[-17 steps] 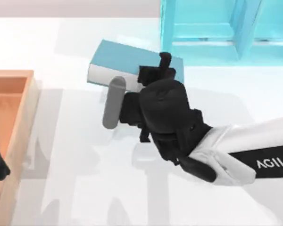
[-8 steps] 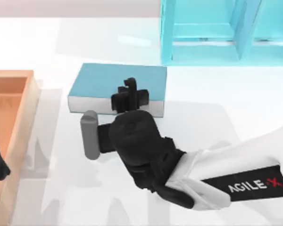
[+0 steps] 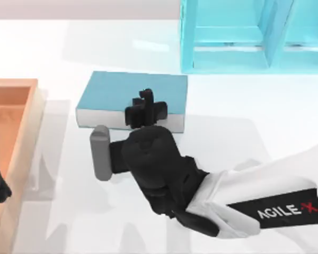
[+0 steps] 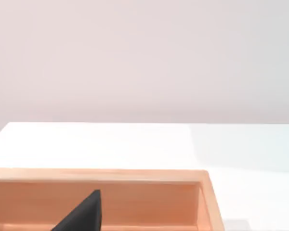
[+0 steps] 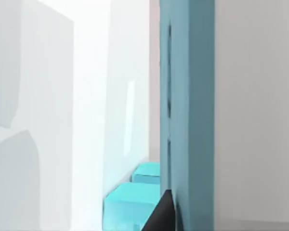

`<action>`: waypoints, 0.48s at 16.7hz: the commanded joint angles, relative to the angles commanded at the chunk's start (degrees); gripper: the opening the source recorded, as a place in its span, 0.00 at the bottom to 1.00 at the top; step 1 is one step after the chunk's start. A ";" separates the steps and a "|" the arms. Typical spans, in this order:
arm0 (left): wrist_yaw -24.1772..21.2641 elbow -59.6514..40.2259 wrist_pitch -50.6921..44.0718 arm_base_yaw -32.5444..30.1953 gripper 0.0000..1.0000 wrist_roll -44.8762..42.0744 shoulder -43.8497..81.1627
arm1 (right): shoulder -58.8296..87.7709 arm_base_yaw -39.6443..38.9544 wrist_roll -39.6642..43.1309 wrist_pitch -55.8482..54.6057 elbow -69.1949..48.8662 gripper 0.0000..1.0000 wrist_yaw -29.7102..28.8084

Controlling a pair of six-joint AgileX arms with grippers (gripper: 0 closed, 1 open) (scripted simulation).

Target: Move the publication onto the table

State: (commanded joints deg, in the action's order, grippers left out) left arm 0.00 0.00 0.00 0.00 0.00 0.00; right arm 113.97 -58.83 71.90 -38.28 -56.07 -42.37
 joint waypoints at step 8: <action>0.00 0.00 0.00 0.00 1.00 0.00 0.00 | 4.92 0.30 -0.28 -5.46 1.17 0.00 0.05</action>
State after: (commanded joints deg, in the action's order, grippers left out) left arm 0.00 0.00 0.00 0.00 0.00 0.00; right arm 118.88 -58.53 71.62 -43.73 -54.89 -42.32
